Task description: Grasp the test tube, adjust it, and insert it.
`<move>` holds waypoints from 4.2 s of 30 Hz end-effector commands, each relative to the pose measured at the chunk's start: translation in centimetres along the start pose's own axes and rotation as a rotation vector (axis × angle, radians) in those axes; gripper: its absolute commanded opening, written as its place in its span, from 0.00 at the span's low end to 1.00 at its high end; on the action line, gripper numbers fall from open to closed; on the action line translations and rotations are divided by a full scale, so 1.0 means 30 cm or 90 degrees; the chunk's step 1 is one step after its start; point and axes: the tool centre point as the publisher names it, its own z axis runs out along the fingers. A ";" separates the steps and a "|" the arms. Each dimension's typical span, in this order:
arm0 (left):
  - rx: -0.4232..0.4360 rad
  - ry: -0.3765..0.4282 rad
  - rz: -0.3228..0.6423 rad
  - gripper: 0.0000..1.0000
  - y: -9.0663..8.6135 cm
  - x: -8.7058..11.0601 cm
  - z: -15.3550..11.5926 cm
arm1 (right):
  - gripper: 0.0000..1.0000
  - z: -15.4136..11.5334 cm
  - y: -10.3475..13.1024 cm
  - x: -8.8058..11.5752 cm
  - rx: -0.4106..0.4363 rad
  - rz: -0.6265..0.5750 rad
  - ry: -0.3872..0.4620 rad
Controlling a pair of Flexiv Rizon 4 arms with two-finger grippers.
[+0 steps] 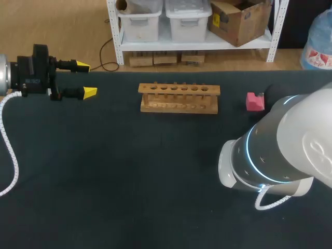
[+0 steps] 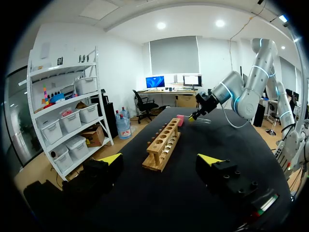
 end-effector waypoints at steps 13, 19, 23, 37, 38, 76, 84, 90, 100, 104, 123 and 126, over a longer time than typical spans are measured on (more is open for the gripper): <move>-0.002 -0.004 0.002 1.00 -0.003 0.005 -0.002 | 0.00 -0.215 0.092 -0.098 -0.029 0.031 -0.012; -0.002 -0.004 0.002 1.00 -0.003 0.005 -0.002 | 0.00 -0.298 0.140 -0.144 -0.062 0.003 -0.024; -0.002 -0.004 0.002 1.00 -0.003 0.005 -0.002 | 0.00 -0.320 0.182 -0.177 -0.052 0.033 -0.027; -0.002 -0.004 0.002 1.00 -0.003 0.005 -0.002 | 0.00 -0.298 0.537 -0.225 -0.011 0.116 -0.039; -0.002 -0.004 0.002 1.00 -0.003 0.005 -0.002 | 0.00 -0.298 0.556 -0.223 -0.006 0.114 -0.038; -0.002 -0.004 0.002 1.00 -0.003 0.005 -0.002 | 0.00 -0.235 0.753 -0.178 -0.024 0.080 -0.015; -0.002 -0.004 0.002 1.00 -0.003 0.005 -0.002 | 0.00 -0.222 0.755 -0.194 -0.046 0.083 -0.006; -0.002 -0.004 0.002 1.00 -0.003 0.005 -0.002 | 0.00 -0.211 0.756 -0.227 -0.064 0.078 -0.007; -0.002 -0.004 0.002 1.00 -0.003 0.005 -0.002 | 0.00 -0.165 0.737 -0.248 -0.068 0.076 -0.003; -0.002 -0.004 0.002 1.00 -0.003 0.005 -0.002 | 0.00 -0.154 0.734 -0.256 -0.066 0.071 -0.005; -0.002 -0.004 0.002 1.00 -0.003 0.005 -0.002 | 0.00 -0.191 0.751 -0.229 -0.063 0.076 0.000; -0.002 -0.004 0.002 1.00 -0.003 0.005 -0.002 | 0.00 -0.194 0.757 -0.209 -0.063 0.076 0.006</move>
